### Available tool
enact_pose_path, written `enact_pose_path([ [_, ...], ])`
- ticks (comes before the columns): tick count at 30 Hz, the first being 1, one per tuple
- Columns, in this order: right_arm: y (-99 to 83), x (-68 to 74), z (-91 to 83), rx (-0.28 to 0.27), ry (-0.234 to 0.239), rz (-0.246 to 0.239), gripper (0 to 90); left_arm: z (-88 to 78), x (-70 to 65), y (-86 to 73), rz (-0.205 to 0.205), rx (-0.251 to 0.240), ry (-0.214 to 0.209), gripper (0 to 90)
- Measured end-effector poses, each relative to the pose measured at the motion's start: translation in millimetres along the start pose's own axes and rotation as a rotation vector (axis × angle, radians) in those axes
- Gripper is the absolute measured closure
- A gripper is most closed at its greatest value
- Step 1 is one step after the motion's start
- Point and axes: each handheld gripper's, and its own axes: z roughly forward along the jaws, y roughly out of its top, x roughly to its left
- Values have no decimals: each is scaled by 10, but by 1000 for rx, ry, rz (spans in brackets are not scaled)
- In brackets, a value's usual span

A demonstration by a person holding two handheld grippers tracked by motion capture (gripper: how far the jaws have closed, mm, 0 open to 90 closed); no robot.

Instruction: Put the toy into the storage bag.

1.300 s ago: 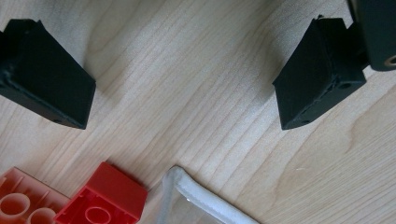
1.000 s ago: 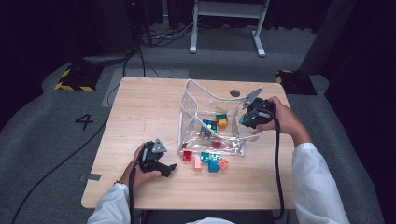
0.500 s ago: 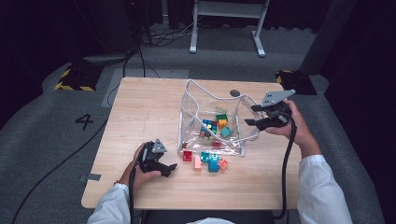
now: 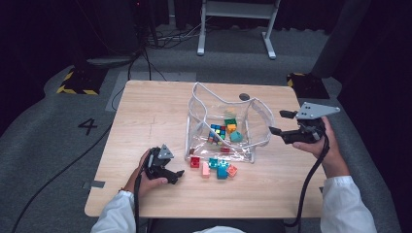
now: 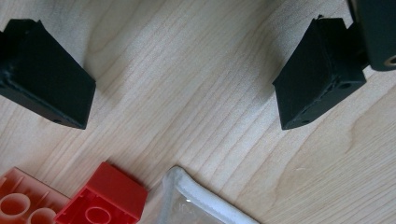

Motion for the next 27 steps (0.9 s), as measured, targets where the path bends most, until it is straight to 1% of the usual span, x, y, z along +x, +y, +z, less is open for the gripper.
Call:
enact_pose_path([
  [5, -177, 19, -83, -15, -15, 9, 289, -1, 1, 0, 1, 0, 2, 53],
  [7, -244, 35, -99, -16, -11, 21, 289, 0, 0, 0, 0, 0, 0, 52],
  [8, -284, 46, -102, -19, -11, 18, 289, 1, -1, 0, -1, -2, 1, 52],
  [9, -325, 65, -109, -10, -14, 19, 289, 0, 0, 0, 0, 0, 1, 52],
  [11, -407, 101, -112, -6, -5, 8, 295, 0, 0, 0, 0, 0, 0, 53],
  [14, -539, 166, -98, -6, 17, 25, 303, 0, 1, 0, 1, 0, 2, 52],
  [18, -711, 276, -34, 8, 38, 29, 306, 0, 1, 0, 2, -1, 2, 53],
  [20, -799, 326, 13, 11, 67, 39, 312, -1, 2, 1, 3, -1, 6, 53],
  [22, -870, 381, 74, 40, 69, 19, 313, 0, 0, 0, 1, 0, 2, 52],
  [24, -934, 434, 140, 56, 90, 22, 317, -2, 2, 1, 4, 0, 6, 53],
  [26, -989, 504, 211, 89, 90, 12, 321, -1, 0, 0, 2, -2, 6, 52],
  [27, -1014, 538, 246, 97, 104, 12, 323, -2, 2, 1, 4, 0, 6, 52],
])
